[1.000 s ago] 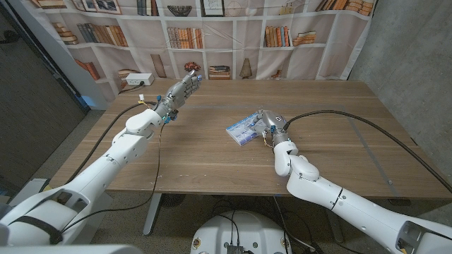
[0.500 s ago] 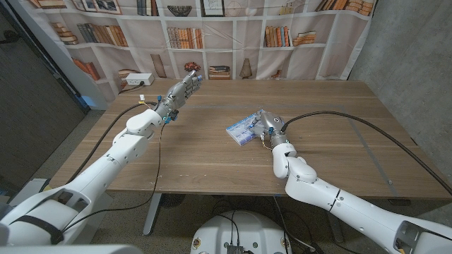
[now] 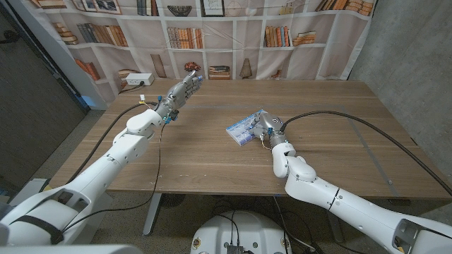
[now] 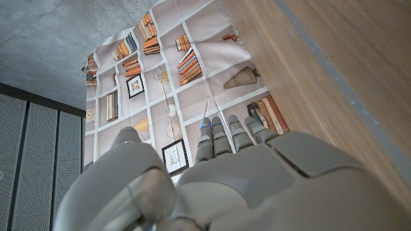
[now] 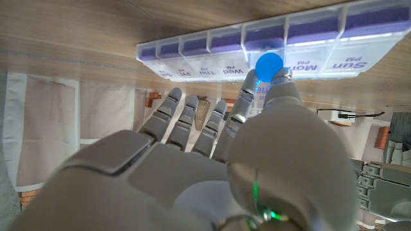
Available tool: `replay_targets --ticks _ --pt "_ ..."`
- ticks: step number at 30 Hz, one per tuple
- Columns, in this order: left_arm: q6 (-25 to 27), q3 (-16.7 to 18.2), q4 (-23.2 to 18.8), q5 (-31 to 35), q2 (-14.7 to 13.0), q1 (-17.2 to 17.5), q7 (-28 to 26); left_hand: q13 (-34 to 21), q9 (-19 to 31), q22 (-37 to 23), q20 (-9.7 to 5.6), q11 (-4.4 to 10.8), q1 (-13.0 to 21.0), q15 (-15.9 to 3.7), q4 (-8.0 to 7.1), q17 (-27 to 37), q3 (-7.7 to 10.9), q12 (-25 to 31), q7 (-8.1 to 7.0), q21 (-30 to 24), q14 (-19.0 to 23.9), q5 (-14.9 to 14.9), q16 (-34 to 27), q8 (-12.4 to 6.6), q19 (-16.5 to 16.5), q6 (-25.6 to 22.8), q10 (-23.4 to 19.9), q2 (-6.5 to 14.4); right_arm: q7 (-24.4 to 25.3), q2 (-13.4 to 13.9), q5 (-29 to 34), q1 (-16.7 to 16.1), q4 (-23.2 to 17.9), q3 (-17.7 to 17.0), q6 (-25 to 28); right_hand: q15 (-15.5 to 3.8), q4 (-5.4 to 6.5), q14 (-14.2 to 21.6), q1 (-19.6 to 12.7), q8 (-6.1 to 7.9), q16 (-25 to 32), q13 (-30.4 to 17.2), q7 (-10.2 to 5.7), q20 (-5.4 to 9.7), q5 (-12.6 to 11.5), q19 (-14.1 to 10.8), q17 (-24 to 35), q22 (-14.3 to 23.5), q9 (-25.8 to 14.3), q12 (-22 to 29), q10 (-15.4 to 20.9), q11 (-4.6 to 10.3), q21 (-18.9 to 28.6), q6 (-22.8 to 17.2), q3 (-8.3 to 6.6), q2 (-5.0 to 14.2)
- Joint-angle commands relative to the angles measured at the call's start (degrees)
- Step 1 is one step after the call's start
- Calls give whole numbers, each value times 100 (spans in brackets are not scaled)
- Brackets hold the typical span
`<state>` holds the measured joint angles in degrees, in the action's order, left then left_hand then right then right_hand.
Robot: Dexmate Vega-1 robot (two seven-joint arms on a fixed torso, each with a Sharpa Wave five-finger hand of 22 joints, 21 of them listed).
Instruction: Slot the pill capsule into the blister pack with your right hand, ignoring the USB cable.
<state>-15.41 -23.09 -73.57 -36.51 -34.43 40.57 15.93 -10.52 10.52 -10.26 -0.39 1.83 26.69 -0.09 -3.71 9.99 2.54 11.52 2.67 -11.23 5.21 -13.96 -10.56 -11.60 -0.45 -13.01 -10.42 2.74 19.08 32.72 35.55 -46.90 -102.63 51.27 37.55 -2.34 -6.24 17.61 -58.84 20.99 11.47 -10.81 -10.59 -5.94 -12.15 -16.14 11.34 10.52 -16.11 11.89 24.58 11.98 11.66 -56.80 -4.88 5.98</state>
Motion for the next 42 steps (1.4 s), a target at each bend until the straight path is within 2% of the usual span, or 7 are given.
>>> replay_targets --ticks 1,5,12,29,30,34,42 --pt "25 -18 61 -5 20 -33 24 -34 29 -11 27 -5 33 -47 -26 32 -22 -2 -34 2 25 7 -15 4 -45 -39 -49 17 -42 -20 -26 46 106 4 -17 -514 4 84 -35 0 28 -17 -226 -30 -19 -22 26 31 -21 37 31 9 26 -181 -8 85" --pt "8 -13 68 -6 30 -33 18 -34 29 -11 33 23 35 -44 -26 32 -25 -1 -36 1 26 7 -15 6 -48 -37 -51 18 -53 -15 -43 55 115 -3 -20 -506 -3 92 -43 -28 28 -18 -225 -39 -16 -31 28 31 -10 37 27 7 30 -120 -7 78" --pt "44 -28 94 -13 31 -56 49 -35 29 -11 36 24 37 -42 -27 32 -31 -2 -43 0 21 7 -13 5 -54 -41 -50 21 -84 23 -66 28 25 -28 9 -406 18 28 49 -291 -12 -26 -219 -193 -10 -7 30 32 72 13 -74 -5 22 447 72 -20" --pt "28 -79 286 -8 98 -195 195 -35 29 -11 45 13 45 -50 -28 32 -43 -3 -35 -4 11 8 -10 6 -61 -43 -50 30 -62 58 -86 -14 -79 -70 70 -344 52 1 152 -401 -20 -32 -214 -256 -13 16 29 31 89 26 -82 -16 14 695 133 -80" --pt "31 -82 293 -8 100 -201 202 -35 29 -11 45 22 45 -47 -28 32 -44 -3 -35 -5 12 9 -11 6 -61 -45 -52 31 -52 67 -89 -17 -85 -77 54 -341 72 -7 193 -471 -20 -34 -213 -253 -19 23 31 31 111 30 -85 -20 13 828 147 -78" --pt "30 -87 313 -18 113 -205 219 -35 30 -12 45 21 47 -49 -28 32 -47 -5 -43 -6 10 9 -10 6 -61 -45 -46 33 28 98 -97 -51 -125 -120 -12 -346 81 -12 217 -524 -22 -35 -215 -256 -24 27 30 32 129 32 -90 -18 13 922 155 -78" --pt "24 -67 226 -12 85 -148 169 -35 30 -11 46 7 52 -51 -28 32 -54 -7 -36 -9 -6 9 -5 6 -59 -46 -42 37 142 185 -178 -172 -263 -264 -143 -344 111 -2 303 -760 -21 -39 -210 -263 -44 30 24 32 199 49 -90 -48 15 1376 186 -86"
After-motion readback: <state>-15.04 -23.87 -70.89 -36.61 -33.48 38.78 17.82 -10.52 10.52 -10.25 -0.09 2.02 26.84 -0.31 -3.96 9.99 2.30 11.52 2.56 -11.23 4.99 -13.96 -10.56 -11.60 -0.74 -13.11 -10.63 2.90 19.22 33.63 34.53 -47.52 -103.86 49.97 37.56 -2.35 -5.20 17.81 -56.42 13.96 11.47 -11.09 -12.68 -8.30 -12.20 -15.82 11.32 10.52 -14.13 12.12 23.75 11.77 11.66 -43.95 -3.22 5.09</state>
